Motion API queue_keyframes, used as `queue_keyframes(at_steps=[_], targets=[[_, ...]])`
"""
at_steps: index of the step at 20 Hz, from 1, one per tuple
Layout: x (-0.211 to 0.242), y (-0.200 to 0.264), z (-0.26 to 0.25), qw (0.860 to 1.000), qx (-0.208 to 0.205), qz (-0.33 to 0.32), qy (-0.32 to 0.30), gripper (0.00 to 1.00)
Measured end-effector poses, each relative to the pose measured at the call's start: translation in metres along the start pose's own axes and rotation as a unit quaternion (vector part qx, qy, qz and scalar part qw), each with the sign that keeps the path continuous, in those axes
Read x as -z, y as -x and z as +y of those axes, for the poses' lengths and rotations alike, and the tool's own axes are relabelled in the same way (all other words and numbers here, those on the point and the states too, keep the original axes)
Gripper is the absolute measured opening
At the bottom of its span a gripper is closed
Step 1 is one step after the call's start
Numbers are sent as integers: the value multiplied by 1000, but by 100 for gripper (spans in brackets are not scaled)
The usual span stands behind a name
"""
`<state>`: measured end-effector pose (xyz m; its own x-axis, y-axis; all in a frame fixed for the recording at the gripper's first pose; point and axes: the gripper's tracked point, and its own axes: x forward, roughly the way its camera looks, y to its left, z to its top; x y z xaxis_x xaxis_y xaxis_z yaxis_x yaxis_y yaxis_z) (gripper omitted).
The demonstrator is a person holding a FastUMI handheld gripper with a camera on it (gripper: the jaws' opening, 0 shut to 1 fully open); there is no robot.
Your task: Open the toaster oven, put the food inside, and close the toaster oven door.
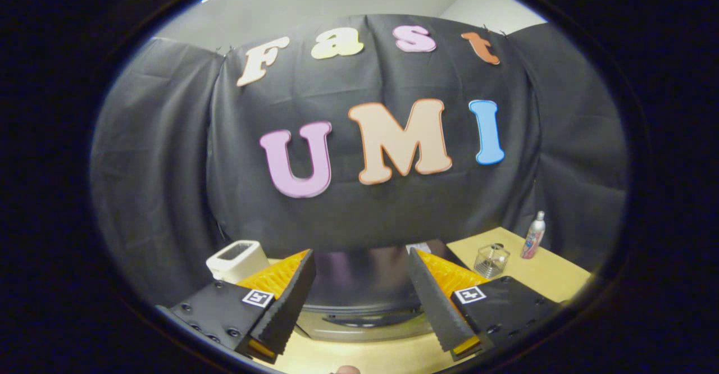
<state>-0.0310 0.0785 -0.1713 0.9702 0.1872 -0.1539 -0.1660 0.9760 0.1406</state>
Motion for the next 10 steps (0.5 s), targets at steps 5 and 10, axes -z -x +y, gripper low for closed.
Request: queue_keyframes(at_steps=[5, 10], targets=[[-76, -6, -14, 999, 12, -20, 36, 100], [-134, -12, -10, 998, 8, -58, 39, 100]])
